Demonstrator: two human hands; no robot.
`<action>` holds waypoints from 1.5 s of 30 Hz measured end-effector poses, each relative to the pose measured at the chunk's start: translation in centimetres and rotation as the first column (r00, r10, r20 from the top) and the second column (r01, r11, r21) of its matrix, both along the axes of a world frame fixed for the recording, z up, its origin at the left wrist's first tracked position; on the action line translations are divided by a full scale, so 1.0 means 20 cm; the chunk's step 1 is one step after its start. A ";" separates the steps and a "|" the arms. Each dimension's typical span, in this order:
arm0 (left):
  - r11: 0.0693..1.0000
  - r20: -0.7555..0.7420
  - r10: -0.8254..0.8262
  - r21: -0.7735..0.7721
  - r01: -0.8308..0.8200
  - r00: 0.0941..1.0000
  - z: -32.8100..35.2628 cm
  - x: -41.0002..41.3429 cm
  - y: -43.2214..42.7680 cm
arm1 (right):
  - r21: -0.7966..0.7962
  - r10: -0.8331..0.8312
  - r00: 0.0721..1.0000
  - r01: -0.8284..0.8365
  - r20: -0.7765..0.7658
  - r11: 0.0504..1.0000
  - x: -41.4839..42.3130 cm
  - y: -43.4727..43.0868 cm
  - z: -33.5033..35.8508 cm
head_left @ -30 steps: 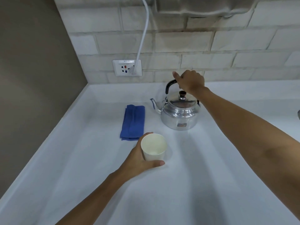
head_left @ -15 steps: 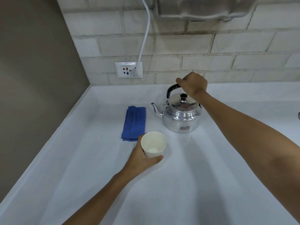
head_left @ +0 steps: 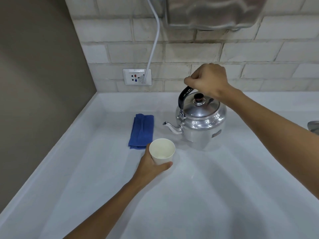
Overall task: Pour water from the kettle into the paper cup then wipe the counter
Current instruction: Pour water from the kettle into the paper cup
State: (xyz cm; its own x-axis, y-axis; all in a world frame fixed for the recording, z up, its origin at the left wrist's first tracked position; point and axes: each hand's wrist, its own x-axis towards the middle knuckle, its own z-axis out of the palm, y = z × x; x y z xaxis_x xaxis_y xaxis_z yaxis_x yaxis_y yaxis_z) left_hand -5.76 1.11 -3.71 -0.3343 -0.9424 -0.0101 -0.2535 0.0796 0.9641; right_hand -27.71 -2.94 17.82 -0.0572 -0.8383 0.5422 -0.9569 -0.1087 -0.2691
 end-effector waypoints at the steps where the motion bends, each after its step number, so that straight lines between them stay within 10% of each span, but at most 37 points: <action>1: 1.000 -0.001 0.013 -0.002 -0.013 1.000 0.00 0.00 0.01 | 0.001 0.012 0.999 -0.012 -0.045 1.000 0.02 0.02 0.00; 15: 0.998 -0.014 0.067 0.000 -0.067 0.998 0.03 -0.02 0.04 | 0.002 0.094 0.890 -0.104 -0.446 0.995 0.16 0.16 0.04; 45: 0.997 -0.006 0.080 -0.016 -0.080 0.997 0.02 -0.01 0.04 | 0.041 0.138 0.801 -0.141 -0.582 0.989 0.24 0.21 0.11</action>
State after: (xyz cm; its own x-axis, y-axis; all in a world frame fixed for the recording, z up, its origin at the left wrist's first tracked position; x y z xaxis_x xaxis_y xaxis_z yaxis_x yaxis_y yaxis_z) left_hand -5.99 1.96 -3.25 -0.2580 -0.9661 0.0068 -0.2541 0.0747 0.9643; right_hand -22.91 1.18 19.93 0.3871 -0.8107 0.4392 -0.9081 -0.2528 0.3337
